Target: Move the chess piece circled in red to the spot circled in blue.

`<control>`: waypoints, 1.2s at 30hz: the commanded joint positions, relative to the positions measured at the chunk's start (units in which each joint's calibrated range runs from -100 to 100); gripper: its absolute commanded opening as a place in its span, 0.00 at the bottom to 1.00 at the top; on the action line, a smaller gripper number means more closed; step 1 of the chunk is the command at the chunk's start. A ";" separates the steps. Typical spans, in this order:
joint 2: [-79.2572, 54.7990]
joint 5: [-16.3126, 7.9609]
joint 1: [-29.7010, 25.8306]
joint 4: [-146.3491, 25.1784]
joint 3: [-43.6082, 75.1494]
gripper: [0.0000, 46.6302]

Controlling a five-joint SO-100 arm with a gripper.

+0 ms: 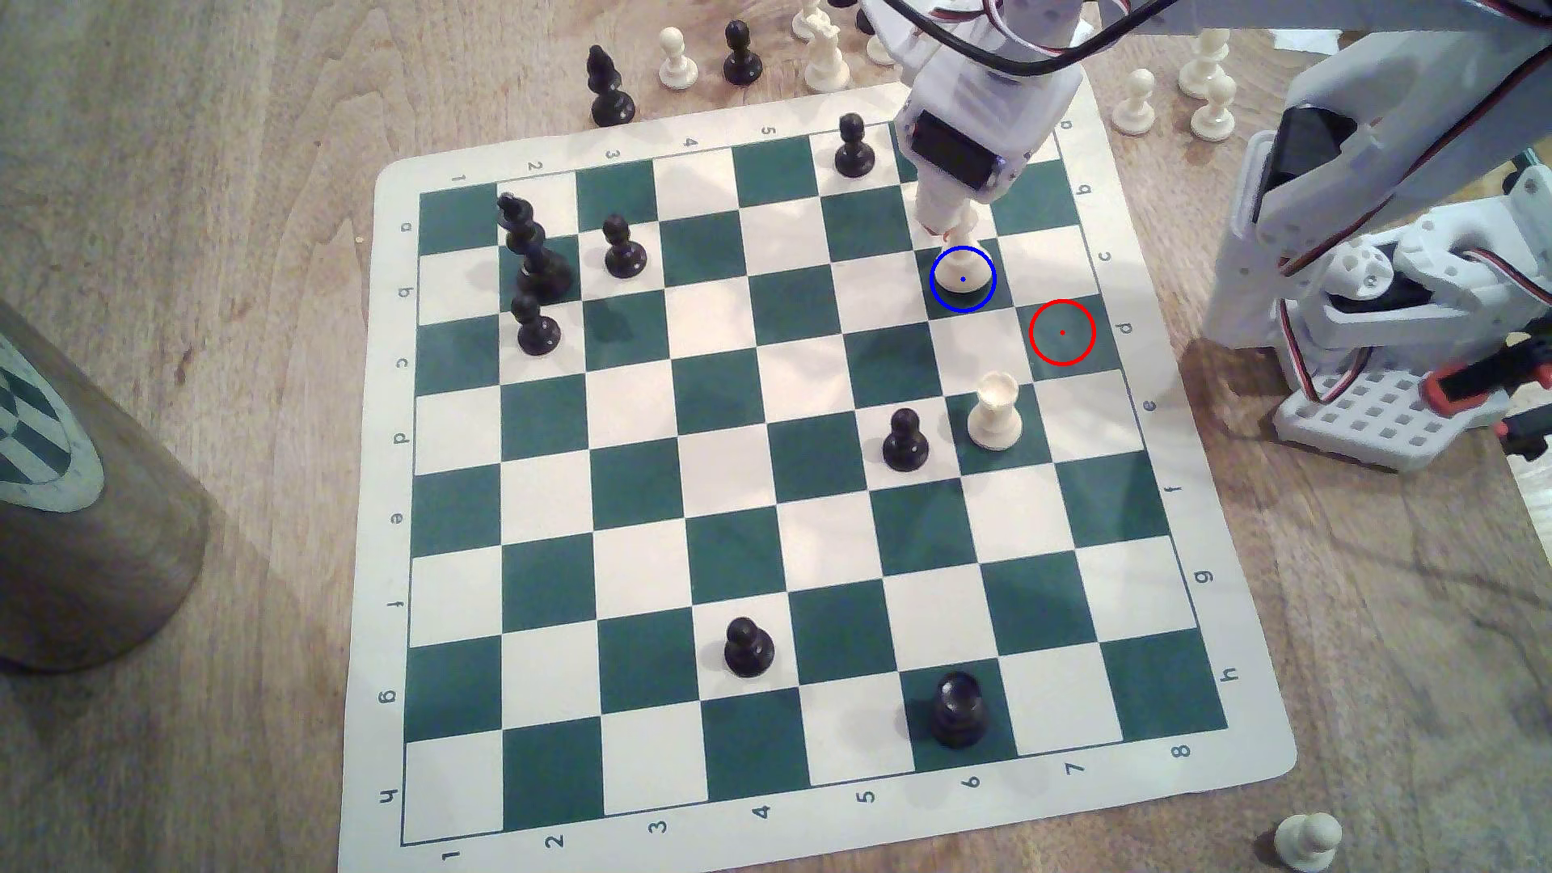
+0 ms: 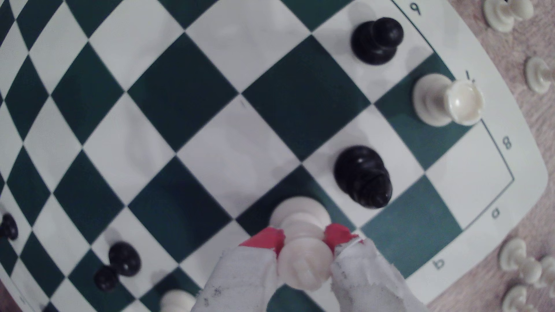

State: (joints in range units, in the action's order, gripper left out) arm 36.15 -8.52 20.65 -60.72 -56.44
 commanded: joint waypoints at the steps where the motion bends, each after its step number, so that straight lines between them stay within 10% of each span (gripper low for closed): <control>1: -0.08 0.10 0.59 1.18 0.05 0.17; 24: 14.61 2.05 0.67 -9.88 -1.13 0.45; 36: 26.24 2.34 -10.60 -26.59 3.40 0.51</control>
State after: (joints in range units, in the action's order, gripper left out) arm 58.02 -6.37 14.16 -83.19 -57.25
